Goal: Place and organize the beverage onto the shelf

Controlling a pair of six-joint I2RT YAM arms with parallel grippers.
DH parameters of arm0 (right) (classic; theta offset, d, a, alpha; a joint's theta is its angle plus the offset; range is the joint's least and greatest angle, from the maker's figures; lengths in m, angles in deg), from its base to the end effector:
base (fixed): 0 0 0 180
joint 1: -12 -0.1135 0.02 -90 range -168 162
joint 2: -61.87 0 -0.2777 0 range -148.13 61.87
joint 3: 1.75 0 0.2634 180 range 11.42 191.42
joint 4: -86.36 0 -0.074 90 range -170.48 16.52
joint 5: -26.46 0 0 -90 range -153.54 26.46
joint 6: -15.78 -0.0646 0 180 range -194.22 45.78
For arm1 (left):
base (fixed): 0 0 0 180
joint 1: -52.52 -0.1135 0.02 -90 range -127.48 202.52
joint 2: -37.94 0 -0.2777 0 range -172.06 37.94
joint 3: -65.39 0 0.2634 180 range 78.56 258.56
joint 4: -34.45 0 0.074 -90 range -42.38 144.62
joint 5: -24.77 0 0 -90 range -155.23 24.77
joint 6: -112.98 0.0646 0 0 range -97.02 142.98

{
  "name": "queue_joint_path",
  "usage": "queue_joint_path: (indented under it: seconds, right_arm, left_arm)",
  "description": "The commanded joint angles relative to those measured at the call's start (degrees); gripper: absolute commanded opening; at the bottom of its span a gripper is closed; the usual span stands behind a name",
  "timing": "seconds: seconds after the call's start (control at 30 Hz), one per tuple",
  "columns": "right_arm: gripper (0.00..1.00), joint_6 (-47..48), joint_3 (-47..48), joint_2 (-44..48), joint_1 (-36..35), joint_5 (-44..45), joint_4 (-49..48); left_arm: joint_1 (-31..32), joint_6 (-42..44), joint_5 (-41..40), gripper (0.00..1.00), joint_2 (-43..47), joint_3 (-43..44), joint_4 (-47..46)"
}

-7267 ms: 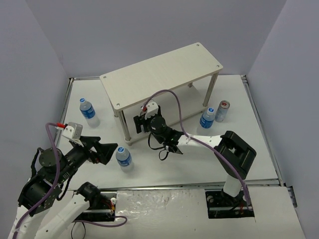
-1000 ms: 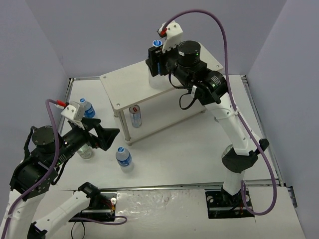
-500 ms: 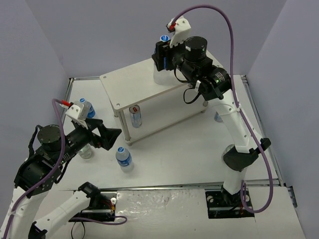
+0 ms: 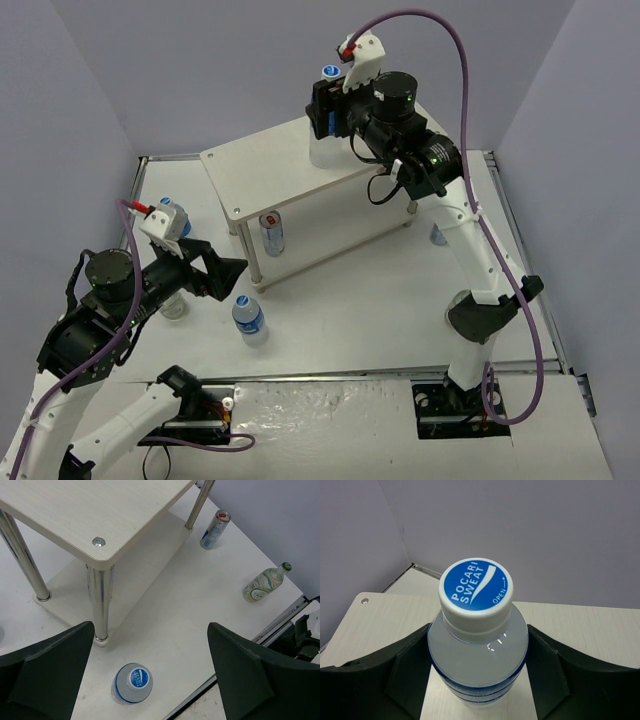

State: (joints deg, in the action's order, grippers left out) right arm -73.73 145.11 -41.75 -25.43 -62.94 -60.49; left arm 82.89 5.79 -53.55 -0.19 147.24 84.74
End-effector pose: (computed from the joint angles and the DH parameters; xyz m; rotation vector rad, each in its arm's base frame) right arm 0.3290 0.2509 0.5881 -0.4514 1.3412 0.5281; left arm 0.1041 -0.0761 0.4513 0.3571 1.7096 -0.7880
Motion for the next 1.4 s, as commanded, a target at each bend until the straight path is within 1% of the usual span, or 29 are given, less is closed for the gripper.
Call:
queue_joint_path:
  seconds: [0.0,0.23,0.4,0.47,0.53,0.7,0.73,0.83,0.93,1.03,1.33,1.37]
  right_arm:
    - [0.65,1.7,-0.5,1.2,0.4,0.0,-3.5]
    - [0.76,2.5,-3.6,1.4,0.4,0.0,-3.5]
    - [0.77,2.3,-6.0,1.9,0.4,0.4,-3.6]
    - [0.77,2.4,-7.6,2.4,0.4,0.9,-4.0]
    - [0.75,2.4,-11.2,3.9,0.4,2.1,-4.9]
    - [0.71,2.8,-20.2,8.2,0.9,3.5,-10.1]
    - [0.68,2.8,-22.6,8.5,1.6,3.6,-11.6]
    - [0.61,2.5,-25.4,9.5,3.3,2.9,-13.5]
    - [0.56,2.6,-25.8,9.2,4.6,1.6,-14.2]
    - [0.54,2.6,-25.7,8.3,6.8,0.5,-14.7]
    - [0.52,2.3,-23.6,6.1,9.8,0.0,-14.8]
    - [0.52,2.2,-23.6,6.1,10.1,-1.7,-14.9]
  left_arm:
    - [0.0,-0.7,-0.3,0.94,0.1,1.0,-2.2]
    - [0.0,-0.8,-0.2,0.94,0.7,0.7,-2.2]
    - [0.0,-0.8,-0.2,0.94,1.0,0.3,-2.1]
    - [0.0,-0.8,-0.3,0.94,1.3,0.0,-2.1]
    - [0.0,-0.8,-0.3,0.94,1.5,0.0,-2.1]
    - [0.0,-0.8,-0.3,0.94,1.7,-0.3,-2.0]
    - [0.0,-0.9,-0.4,0.94,1.9,-0.4,-2.0]
    - [0.0,-0.9,-0.4,0.94,2.0,-0.7,-2.0]
    - [0.0,-0.9,-0.5,0.94,1.9,-1.2,-2.2]
    - [0.0,-0.9,-0.6,0.94,1.7,-1.7,-2.8]
    - [0.0,-1.4,-0.3,0.94,1.0,-2.8,-3.8]
    - [0.0,-1.4,-0.3,0.94,1.1,-2.8,-3.9]
